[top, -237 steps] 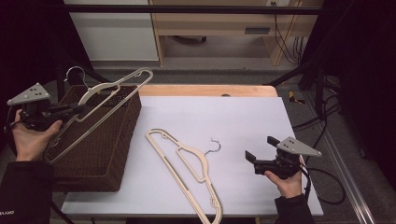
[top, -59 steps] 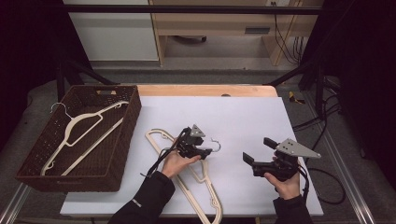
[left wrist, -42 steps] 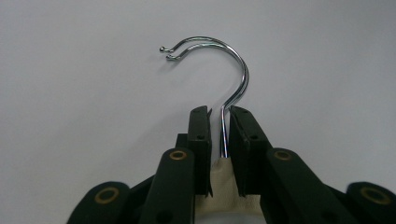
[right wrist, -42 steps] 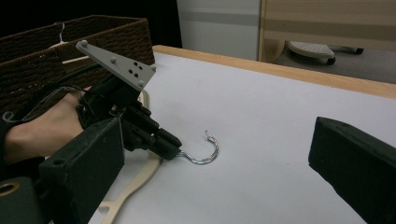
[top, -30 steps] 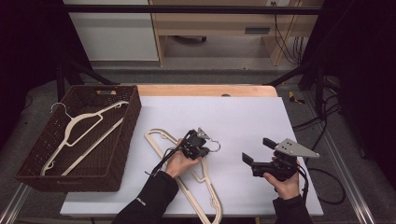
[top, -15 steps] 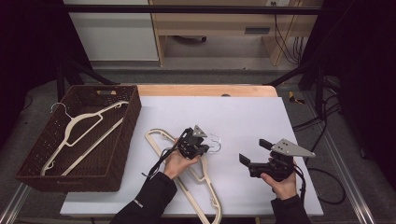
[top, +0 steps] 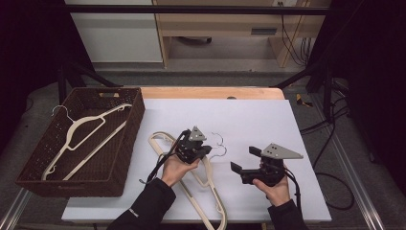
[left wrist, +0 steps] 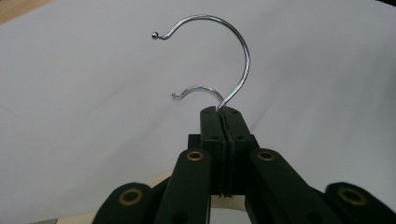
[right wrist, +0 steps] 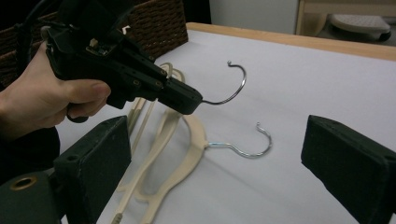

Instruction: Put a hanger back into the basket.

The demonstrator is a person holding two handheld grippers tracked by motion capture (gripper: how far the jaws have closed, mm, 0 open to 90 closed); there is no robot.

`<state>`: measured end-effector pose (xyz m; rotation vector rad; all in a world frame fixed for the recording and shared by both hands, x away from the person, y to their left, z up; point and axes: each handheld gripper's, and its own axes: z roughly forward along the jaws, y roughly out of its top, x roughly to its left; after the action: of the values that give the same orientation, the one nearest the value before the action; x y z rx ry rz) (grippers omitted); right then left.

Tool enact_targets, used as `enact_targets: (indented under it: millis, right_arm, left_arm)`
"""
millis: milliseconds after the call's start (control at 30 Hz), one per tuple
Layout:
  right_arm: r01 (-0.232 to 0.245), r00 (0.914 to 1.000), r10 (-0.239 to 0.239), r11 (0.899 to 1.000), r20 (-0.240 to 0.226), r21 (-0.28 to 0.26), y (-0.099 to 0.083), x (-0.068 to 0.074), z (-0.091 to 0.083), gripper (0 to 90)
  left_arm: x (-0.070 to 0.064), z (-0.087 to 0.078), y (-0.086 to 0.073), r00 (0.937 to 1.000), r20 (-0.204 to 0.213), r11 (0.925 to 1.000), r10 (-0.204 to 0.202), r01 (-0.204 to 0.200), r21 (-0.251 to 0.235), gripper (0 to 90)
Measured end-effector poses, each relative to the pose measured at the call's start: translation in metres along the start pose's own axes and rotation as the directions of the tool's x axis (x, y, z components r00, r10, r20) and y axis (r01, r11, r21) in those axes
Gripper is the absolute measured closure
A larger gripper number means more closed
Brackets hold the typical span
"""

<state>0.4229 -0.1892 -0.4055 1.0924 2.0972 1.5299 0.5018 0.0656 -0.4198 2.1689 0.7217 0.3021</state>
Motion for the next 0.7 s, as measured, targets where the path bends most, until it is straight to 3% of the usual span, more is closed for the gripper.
enact_targets:
  millis: [333, 567, 700]
  right_arm:
    - [-0.013, 0.9982, 0.018, 0.996, -0.057, 0.09, -0.009, 0.016, 0.038, 13.6]
    - [-0.049, 0.997, 0.057, 0.989, -0.053, 0.142, -0.013, 0.021, 0.06, 19.5]
    - [-0.047, 0.9964, 0.058, 0.984, -0.062, 0.174, -0.017, 0.024, 0.073, 22.9]
  left_arm:
    - [-0.002, -0.005, -0.003, 0.9999, 0.01, 0.9999, 0.009, -0.009, -0.01, 88.6]
    - [-0.002, -0.006, -0.003, 0.9999, 0.007, 0.9999, 0.008, -0.008, -0.012, 88.6]
    - [-0.003, -0.007, -0.002, 0.9999, 0.004, 0.9999, 0.013, -0.013, -0.011, 88.6]
